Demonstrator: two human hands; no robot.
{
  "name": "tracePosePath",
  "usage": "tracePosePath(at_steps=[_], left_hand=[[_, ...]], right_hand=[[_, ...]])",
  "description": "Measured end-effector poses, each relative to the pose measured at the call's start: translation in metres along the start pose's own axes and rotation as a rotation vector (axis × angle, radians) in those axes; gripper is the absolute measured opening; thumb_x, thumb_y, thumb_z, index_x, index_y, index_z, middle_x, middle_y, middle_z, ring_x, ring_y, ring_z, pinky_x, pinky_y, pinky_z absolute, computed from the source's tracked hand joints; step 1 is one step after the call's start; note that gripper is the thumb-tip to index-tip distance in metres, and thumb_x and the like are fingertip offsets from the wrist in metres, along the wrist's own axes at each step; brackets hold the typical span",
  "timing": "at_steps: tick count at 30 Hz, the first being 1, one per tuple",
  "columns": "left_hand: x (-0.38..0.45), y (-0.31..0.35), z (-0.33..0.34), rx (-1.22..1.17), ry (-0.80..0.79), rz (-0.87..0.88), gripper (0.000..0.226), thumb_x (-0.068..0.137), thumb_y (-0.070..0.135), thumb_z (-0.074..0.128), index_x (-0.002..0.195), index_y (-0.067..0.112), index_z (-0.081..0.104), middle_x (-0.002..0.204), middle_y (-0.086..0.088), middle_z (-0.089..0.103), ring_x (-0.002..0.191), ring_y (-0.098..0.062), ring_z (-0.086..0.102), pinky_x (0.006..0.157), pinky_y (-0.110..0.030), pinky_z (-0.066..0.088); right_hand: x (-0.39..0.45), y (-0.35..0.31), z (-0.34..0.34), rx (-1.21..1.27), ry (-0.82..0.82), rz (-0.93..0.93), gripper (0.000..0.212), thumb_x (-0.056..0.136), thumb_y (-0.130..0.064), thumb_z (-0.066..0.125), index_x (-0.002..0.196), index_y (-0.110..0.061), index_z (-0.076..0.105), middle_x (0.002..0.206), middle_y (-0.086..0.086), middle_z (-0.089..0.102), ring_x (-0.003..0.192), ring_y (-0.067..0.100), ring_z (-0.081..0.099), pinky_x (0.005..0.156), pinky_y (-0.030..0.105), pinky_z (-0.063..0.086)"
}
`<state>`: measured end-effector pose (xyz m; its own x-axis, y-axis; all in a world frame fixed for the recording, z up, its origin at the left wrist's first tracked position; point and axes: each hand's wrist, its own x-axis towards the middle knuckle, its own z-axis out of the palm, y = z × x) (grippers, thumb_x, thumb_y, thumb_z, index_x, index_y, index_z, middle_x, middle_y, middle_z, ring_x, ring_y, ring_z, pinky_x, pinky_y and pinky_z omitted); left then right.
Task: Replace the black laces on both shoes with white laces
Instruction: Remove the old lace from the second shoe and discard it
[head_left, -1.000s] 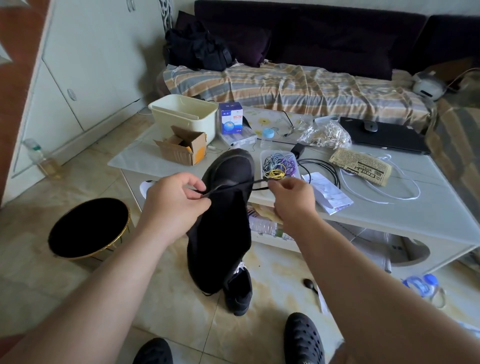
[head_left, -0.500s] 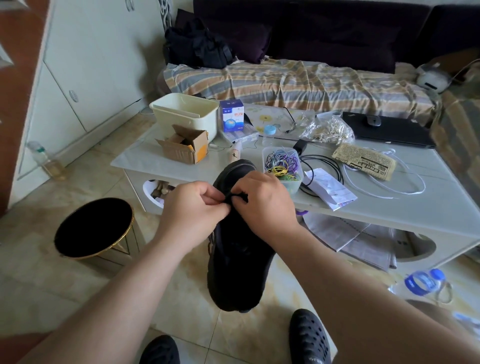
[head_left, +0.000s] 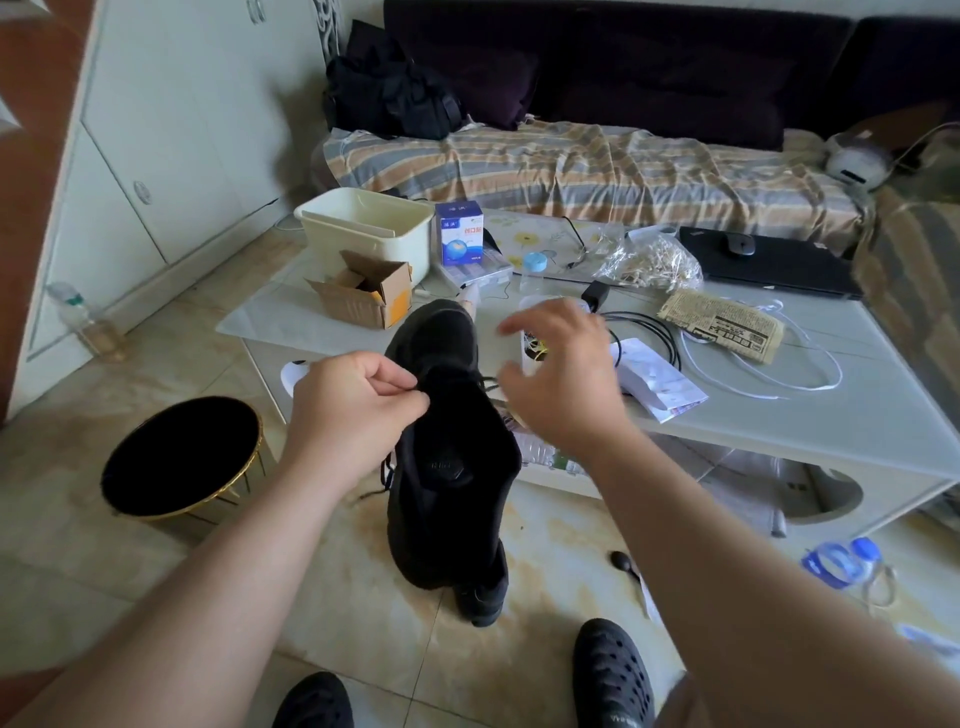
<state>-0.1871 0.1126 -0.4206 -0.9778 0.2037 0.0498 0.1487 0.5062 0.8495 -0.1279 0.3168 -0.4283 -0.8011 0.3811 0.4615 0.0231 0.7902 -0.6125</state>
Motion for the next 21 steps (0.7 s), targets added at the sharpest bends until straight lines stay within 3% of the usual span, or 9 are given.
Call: tracePosePath(at_steps=[2,4,8,10,13,15,18,19,21], left_hand=[[-0.002,0.002,0.004,-0.008,-0.012,0.007,0.011,0.076,0.024,0.084,0.083,0.028,0.076,0.072,0.017,0.075,0.067,-0.007,0.072,0.067,-0.028,0.061],[-0.005,0.006,0.007,-0.017,-0.023,0.008,0.011,0.077,0.022,0.084,0.084,0.027,0.076,0.072,0.016,0.075,0.065,-0.008,0.072,0.055,-0.027,0.060],[-0.008,0.006,0.008,-0.006,-0.033,0.021,0.010,0.076,0.023,0.084,0.081,0.027,0.076,0.072,0.016,0.075,0.068,-0.005,0.072,0.063,-0.027,0.057],[-0.005,0.005,0.004,-0.020,-0.018,0.014,0.010,0.077,0.021,0.084,0.081,0.028,0.076,0.071,0.017,0.074,0.073,-0.008,0.072,0.055,-0.021,0.053],[0.000,0.003,-0.006,-0.019,0.035,0.007,0.009,0.075,0.024,0.083,0.079,0.028,0.076,0.069,0.016,0.074,0.084,-0.008,0.071,0.076,-0.027,0.054],[0.000,0.002,-0.008,-0.033,0.047,-0.005,0.009,0.075,0.022,0.083,0.079,0.027,0.076,0.070,0.015,0.075,0.074,-0.003,0.070,0.077,-0.028,0.053],[-0.001,-0.001,-0.005,-0.020,0.024,-0.007,0.010,0.077,0.021,0.082,0.080,0.027,0.076,0.069,0.016,0.074,0.076,-0.003,0.070,0.064,-0.021,0.048],[-0.001,-0.002,-0.004,-0.011,0.015,-0.010,0.009,0.078,0.022,0.082,0.081,0.028,0.076,0.069,0.016,0.074,0.083,-0.007,0.070,0.063,-0.022,0.050],[-0.001,-0.001,-0.003,-0.017,-0.001,-0.024,0.010,0.077,0.023,0.082,0.083,0.028,0.076,0.070,0.015,0.075,0.083,-0.012,0.072,0.065,-0.030,0.058]], right_hand=[[-0.012,-0.012,0.016,-0.070,-0.104,-0.191,0.026,0.076,-0.031,0.067,0.101,-0.033,0.076,0.109,-0.009,0.067,0.103,0.030,0.059,0.090,0.046,0.049],[-0.019,-0.011,0.030,-0.141,-0.136,-0.207,0.022,0.078,-0.033,0.068,0.099,-0.031,0.076,0.103,-0.009,0.069,0.096,0.031,0.058,0.080,0.047,0.053],[-0.018,-0.013,0.036,-0.107,-0.086,-0.230,0.010,0.085,-0.029,0.068,0.084,-0.024,0.076,0.082,-0.005,0.069,0.079,0.028,0.059,0.075,0.042,0.049],[-0.011,-0.007,0.026,-0.003,-0.055,-0.043,0.011,0.085,-0.025,0.069,0.077,-0.020,0.075,0.074,-0.003,0.068,0.072,0.023,0.060,0.072,0.037,0.050],[0.005,0.031,0.000,0.094,0.045,0.538,0.014,0.082,-0.023,0.061,0.071,-0.015,0.066,0.060,0.000,0.062,0.062,0.026,0.057,0.060,0.034,0.051],[0.008,0.052,-0.011,0.104,0.065,0.693,0.013,0.081,-0.021,0.056,0.072,-0.012,0.062,0.059,0.001,0.056,0.062,0.028,0.051,0.056,0.035,0.048],[0.010,0.041,-0.006,0.062,0.017,0.558,0.017,0.082,-0.024,0.059,0.098,-0.018,0.063,0.093,-0.003,0.062,0.084,0.025,0.059,0.076,0.038,0.054],[0.007,0.029,-0.003,0.058,0.028,0.434,0.025,0.082,-0.024,0.063,0.107,-0.021,0.063,0.106,-0.003,0.060,0.096,0.024,0.059,0.087,0.040,0.052],[0.000,0.004,0.006,0.065,0.028,0.110,0.031,0.080,-0.022,0.066,0.111,-0.023,0.066,0.109,-0.005,0.060,0.105,0.024,0.056,0.096,0.042,0.046]])
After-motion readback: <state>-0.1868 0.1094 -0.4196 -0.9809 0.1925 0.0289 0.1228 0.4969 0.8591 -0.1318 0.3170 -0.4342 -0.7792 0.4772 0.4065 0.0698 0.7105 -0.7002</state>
